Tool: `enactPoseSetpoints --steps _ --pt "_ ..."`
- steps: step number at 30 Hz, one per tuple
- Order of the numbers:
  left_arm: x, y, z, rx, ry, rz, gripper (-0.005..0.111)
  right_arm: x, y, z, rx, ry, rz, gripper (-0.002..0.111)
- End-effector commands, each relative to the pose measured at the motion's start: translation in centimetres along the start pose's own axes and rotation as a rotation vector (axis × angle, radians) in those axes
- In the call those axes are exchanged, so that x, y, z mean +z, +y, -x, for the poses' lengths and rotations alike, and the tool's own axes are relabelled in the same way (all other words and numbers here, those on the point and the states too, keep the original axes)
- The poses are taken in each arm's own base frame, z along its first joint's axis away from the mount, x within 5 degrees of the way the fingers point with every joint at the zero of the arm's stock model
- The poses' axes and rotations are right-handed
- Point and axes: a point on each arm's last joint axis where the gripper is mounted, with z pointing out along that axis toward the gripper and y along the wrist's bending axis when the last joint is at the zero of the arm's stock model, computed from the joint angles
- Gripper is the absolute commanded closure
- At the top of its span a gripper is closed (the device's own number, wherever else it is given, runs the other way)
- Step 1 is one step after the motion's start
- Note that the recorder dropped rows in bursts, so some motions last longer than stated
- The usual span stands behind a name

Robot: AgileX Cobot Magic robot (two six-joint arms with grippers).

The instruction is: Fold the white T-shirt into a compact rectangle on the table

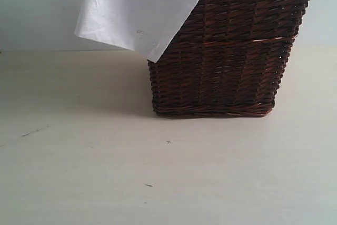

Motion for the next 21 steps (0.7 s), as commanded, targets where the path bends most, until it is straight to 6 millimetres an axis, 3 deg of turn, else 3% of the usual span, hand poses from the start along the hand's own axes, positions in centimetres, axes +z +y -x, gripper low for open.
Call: enactPoseSetpoints --steps 1,16,18,21 --pt "-0.07 0.00 0.21 0.000 -0.021 0.001 0.107 -0.02 -0.01 -0.04 0.004 -0.009 -0.003 0.108" --pt "-0.07 0.00 0.21 0.000 -0.021 0.001 0.107 -0.02 -0.01 -0.04 0.004 -0.009 -0.003 0.108" --pt "-0.07 0.14 0.43 0.074 -0.045 0.018 0.107 -0.02 -0.01 -0.04 0.004 -0.009 -0.003 0.108" --pt "-0.13 -0.02 1.16 0.014 -0.125 -0.001 0.107 -0.02 -0.01 -0.04 0.004 -0.009 -0.003 0.108"
